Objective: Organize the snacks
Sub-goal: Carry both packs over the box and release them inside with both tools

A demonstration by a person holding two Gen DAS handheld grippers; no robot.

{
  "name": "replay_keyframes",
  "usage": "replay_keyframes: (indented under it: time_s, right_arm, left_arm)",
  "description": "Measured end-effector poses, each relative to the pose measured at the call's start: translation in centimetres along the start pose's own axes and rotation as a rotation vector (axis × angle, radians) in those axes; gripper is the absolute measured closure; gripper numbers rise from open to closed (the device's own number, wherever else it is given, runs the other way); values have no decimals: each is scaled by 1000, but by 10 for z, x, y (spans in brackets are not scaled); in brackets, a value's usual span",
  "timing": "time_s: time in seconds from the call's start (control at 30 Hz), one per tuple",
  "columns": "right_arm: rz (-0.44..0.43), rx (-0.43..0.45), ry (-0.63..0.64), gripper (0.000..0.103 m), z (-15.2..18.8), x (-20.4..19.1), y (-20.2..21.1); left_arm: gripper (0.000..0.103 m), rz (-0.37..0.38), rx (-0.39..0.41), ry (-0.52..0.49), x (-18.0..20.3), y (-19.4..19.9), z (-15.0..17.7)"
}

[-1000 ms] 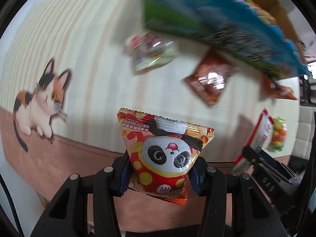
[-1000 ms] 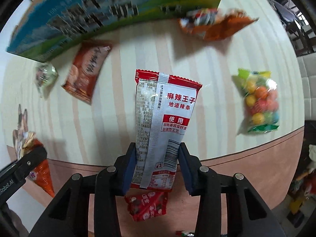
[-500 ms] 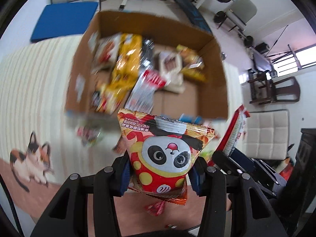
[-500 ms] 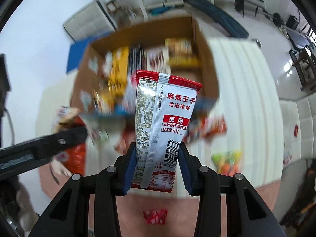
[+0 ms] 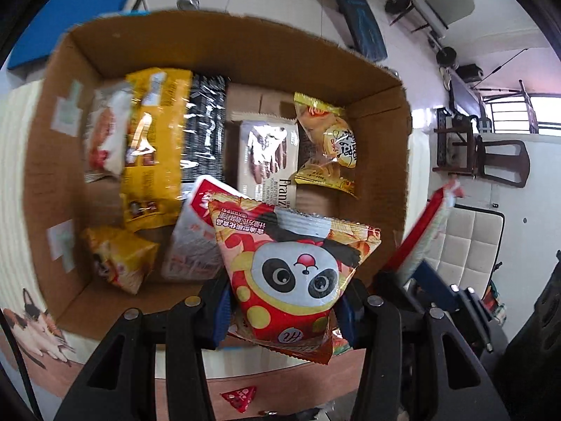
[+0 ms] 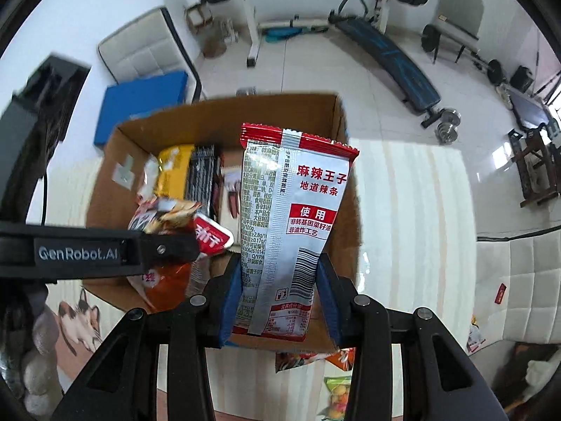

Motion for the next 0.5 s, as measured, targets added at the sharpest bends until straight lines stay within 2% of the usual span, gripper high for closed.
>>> replay_keyframes:
  time_s: [0.1,0.3,0.5]
  right_arm:
    - [-1,-34,17,59,-1,-1,-21]
    - [1,-82,33,59,7,-4,-49]
    - [15,-108,43,59,8,-1,-57]
  left_arm:
    - [57,25,-44,18,0,-15,-1]
    - [57,41,-79,44,-4,-33,3]
    - [57,10,-95,20,-3,-41,4]
Point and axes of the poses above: each gripper's, at about its wrist camera, not at the fingertips, and y roughly against the way its jaws point, x to its right, z to its underside, the point moved 10 cm from there along -y, roughly the way its jaws point, and after that the axes turned 2 degrees about z, right-handed, at the moved point
